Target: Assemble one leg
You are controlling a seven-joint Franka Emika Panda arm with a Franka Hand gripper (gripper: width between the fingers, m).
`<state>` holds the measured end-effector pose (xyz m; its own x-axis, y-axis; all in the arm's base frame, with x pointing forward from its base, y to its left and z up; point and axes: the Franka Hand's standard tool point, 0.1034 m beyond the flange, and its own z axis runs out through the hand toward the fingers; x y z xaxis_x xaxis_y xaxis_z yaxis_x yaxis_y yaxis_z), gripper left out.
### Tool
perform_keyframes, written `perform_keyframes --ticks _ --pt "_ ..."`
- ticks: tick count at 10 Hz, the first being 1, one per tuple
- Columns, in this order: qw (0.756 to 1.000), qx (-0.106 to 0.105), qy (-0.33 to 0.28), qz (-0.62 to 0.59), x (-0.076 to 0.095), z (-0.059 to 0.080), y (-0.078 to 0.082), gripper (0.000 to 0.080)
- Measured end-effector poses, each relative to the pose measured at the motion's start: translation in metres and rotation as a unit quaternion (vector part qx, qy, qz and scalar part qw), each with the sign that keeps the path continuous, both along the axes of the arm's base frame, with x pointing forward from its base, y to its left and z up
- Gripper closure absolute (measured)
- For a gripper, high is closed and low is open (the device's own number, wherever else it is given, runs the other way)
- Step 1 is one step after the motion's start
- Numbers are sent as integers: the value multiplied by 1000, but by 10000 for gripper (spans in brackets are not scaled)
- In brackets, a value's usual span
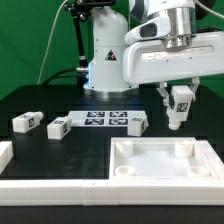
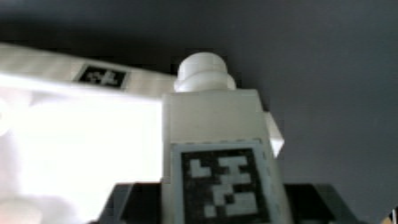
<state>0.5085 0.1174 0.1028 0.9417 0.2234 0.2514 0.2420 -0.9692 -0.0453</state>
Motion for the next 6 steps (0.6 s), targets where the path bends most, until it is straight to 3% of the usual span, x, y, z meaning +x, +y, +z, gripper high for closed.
perform_keyframes --ticks 1,3,5,6 --pt "1000 3 -3 -1 25 7 -2 508" --pt "1000 10 -5 -8 61 7 0 508" --pt "999 20 6 -28 89 10 13 508" --pt "999 25 14 -37 98 19 24 508"
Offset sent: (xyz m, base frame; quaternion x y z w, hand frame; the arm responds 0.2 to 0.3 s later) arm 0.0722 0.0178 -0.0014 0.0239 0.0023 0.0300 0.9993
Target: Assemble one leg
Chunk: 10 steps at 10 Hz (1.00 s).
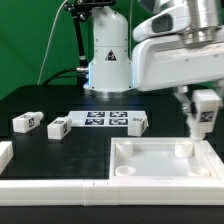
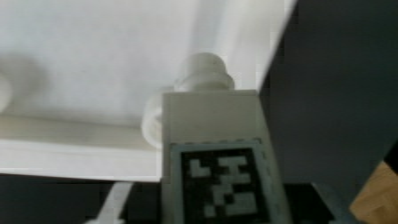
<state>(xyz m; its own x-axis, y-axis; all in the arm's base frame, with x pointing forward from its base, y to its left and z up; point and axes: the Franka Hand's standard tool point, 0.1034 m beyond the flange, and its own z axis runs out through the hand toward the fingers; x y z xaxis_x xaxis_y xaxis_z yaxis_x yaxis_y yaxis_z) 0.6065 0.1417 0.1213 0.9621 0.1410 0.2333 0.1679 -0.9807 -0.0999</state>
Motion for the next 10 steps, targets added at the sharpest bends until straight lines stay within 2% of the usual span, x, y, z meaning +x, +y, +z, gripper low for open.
perform_keyframes --ticks 2,6,7,8,9,10 --pt "1000 -3 -8 12 -3 -4 -4 508" --pt "999 0 -40 9 1 -3 -5 508" --pt "996 4 -86 4 5 -1 -6 508" --pt "993 5 -121 2 0 -6 -10 508" --pt "989 4 -145 7 4 -10 -13 508" --pt "990 4 -139 7 7 -14 -13 508"
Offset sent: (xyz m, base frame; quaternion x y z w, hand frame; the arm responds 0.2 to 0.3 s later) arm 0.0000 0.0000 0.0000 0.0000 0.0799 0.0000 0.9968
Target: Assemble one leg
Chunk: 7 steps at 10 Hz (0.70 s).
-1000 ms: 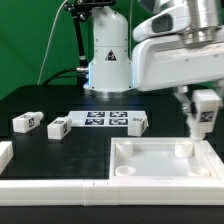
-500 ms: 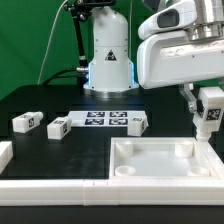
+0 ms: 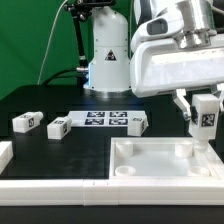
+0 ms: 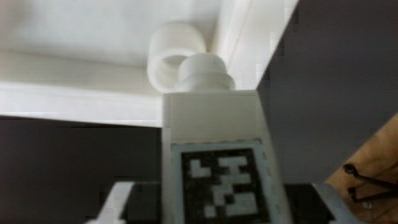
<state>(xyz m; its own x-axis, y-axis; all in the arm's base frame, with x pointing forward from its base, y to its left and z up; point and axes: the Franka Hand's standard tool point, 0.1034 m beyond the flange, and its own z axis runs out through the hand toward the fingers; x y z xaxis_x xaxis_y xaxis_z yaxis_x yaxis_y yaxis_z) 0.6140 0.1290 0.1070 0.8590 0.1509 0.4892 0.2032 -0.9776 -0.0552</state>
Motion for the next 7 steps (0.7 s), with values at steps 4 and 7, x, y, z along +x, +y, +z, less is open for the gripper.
perform_keyframes --ticks 4,7 --pt "1000 -7 -6 10 19 -11 -6 508" --pt "1000 -7 -1 10 15 -29 -5 508"
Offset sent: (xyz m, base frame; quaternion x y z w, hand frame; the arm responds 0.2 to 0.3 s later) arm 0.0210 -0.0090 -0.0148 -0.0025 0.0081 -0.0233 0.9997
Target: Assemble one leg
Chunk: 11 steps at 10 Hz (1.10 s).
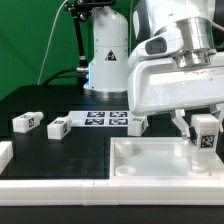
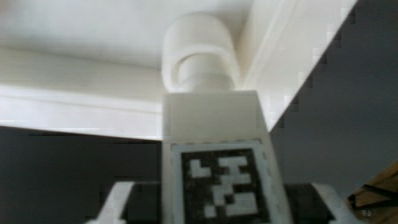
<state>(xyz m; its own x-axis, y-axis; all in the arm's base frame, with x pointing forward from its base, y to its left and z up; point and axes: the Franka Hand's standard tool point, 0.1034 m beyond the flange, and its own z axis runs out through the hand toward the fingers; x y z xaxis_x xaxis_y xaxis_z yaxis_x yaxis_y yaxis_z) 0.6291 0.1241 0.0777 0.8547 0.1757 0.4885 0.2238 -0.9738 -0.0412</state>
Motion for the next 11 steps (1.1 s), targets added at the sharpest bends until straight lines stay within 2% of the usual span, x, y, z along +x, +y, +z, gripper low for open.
perform_keyframes --ticks 3,7,8,9,11 --pt "1000 0 -1 -2 -1 -7 -2 508" --pt "1000 0 -22 -2 0 -7 -2 508" --pt "1000 0 -22 -2 0 -7 -2 456" --pt "1000 0 -22 -2 0 -7 -2 456" --pt "1000 0 -22 -2 0 -7 -2 189"
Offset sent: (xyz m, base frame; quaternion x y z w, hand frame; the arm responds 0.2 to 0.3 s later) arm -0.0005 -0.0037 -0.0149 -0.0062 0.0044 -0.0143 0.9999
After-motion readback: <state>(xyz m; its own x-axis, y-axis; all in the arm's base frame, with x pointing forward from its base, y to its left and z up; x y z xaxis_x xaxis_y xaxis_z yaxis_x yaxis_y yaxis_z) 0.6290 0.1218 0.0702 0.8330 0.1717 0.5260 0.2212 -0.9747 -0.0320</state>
